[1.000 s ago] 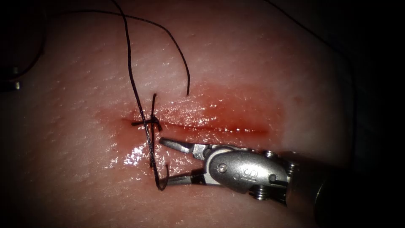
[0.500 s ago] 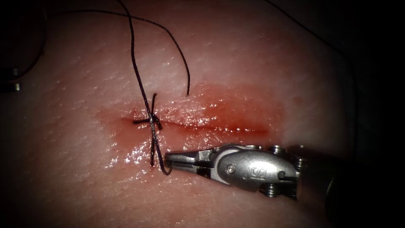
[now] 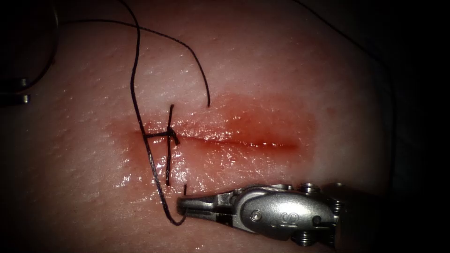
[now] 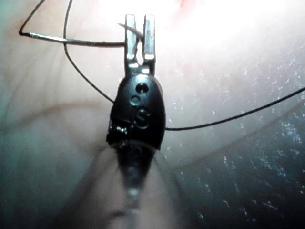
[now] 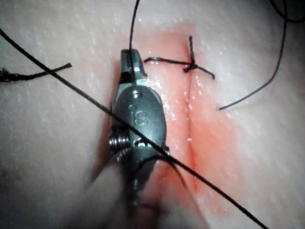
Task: Wound Closure
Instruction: Use the right gripper to pull the suture through the cut until a short tail remains on top
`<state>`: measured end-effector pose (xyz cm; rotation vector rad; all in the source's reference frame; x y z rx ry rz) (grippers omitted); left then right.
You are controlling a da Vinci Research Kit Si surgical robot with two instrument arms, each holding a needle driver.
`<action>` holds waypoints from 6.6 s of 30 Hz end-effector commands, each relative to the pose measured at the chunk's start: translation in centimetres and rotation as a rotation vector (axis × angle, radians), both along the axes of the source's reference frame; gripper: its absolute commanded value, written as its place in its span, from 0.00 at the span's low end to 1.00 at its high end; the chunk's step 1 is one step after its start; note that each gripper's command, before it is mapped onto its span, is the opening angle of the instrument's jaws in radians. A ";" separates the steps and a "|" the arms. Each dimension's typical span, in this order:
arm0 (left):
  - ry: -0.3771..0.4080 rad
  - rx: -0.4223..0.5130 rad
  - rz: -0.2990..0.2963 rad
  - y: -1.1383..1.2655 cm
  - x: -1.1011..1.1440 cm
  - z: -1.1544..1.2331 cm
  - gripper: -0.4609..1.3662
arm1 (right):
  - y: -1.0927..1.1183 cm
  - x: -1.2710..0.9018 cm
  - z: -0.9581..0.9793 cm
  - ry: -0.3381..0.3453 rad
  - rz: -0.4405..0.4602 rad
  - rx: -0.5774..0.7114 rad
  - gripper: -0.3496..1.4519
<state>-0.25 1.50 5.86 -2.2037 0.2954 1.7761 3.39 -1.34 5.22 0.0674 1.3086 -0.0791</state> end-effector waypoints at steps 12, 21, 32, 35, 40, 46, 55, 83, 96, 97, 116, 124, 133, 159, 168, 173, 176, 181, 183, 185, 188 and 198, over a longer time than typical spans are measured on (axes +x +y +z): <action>0.001 -0.002 0.003 0.00 -0.03 0.02 0.06 | -0.45 0.20 -0.41 0.014 -0.143 0.011 0.00; -0.003 -0.005 0.007 0.00 -0.03 0.06 0.06 | -0.88 0.44 -0.52 0.032 -0.272 0.082 0.00; -0.002 -0.008 0.008 -0.03 -0.03 0.10 0.06 | -1.26 0.91 -0.74 0.108 -0.392 0.154 0.00; -0.002 -0.009 0.008 -0.03 -0.03 0.10 0.06 | -1.36 1.03 -0.74 0.117 -0.422 0.179 0.00; -0.004 -0.010 0.011 -0.05 0.01 0.11 0.06 | -1.43 1.19 -0.70 0.107 -0.461 0.216 0.00; -0.001 -0.010 0.011 -0.04 0.13 0.11 0.06 | -1.17 0.99 -0.65 0.064 -0.268 0.239 0.90; 0.005 -0.009 0.007 -0.02 0.22 0.13 0.06 | -0.73 0.48 -0.73 0.043 -0.081 0.261 0.97; 0.008 -0.009 0.003 -0.03 0.20 0.15 0.06 | 0.37 -0.63 -0.19 0.020 0.135 0.106 0.87; 0.013 -0.013 -0.001 -0.02 0.18 0.16 0.06 | 0.64 -0.42 0.30 -0.005 0.168 0.079 0.93; 0.013 -0.013 -0.001 -0.02 0.17 0.16 0.06 | 0.64 -0.40 0.32 -0.002 0.165 0.079 0.93; 0.012 -0.013 0.000 -0.04 0.21 0.14 0.06 | 0.47 0.00 0.51 0.029 0.112 0.073 0.91; 0.012 -0.013 0.001 -0.04 0.22 0.13 0.06 | 0.41 0.11 0.48 0.035 0.109 0.073 0.89; 0.012 -0.014 0.001 -0.05 0.23 0.14 0.06 | 0.40 -0.03 0.48 0.061 0.066 0.060 0.00; 0.012 -0.010 -0.001 -0.06 0.17 0.15 0.06 | -0.14 -0.03 -0.14 0.069 -0.103 0.018 0.00; 0.009 -0.013 0.001 -0.05 0.13 0.16 0.06 | -0.55 0.18 -0.31 0.078 -0.200 0.010 0.00; 0.009 -0.013 0.001 -0.05 0.13 0.16 0.06 | -0.78 0.32 -0.30 0.094 -0.261 0.026 0.00; 0.009 -0.013 0.002 -0.04 0.13 0.17 0.06 | -0.89 0.40 -0.35 0.112 -0.291 0.032 0.00; 0.009 -0.013 0.002 -0.04 0.13 0.19 0.06 | -1.02 0.54 -0.50 0.135 -0.318 0.044 0.00; 0.009 -0.014 0.002 -0.05 0.13 0.19 0.06 | -1.09 0.62 -0.56 0.142 -0.334 0.047 0.00; 0.009 -0.014 0.002 -0.05 0.13 0.19 0.06 | -1.25 0.76 -0.61 0.140 -0.372 0.059 0.00; 0.009 -0.015 0.002 -0.06 0.13 0.19 0.06 | -1.35 0.84 -0.62 0.142 -0.383 0.072 0.00; 0.008 -0.016 0.004 -0.08 0.16 0.20 0.06 | -1.60 1.04 -0.71 0.149 -0.414 0.086 0.00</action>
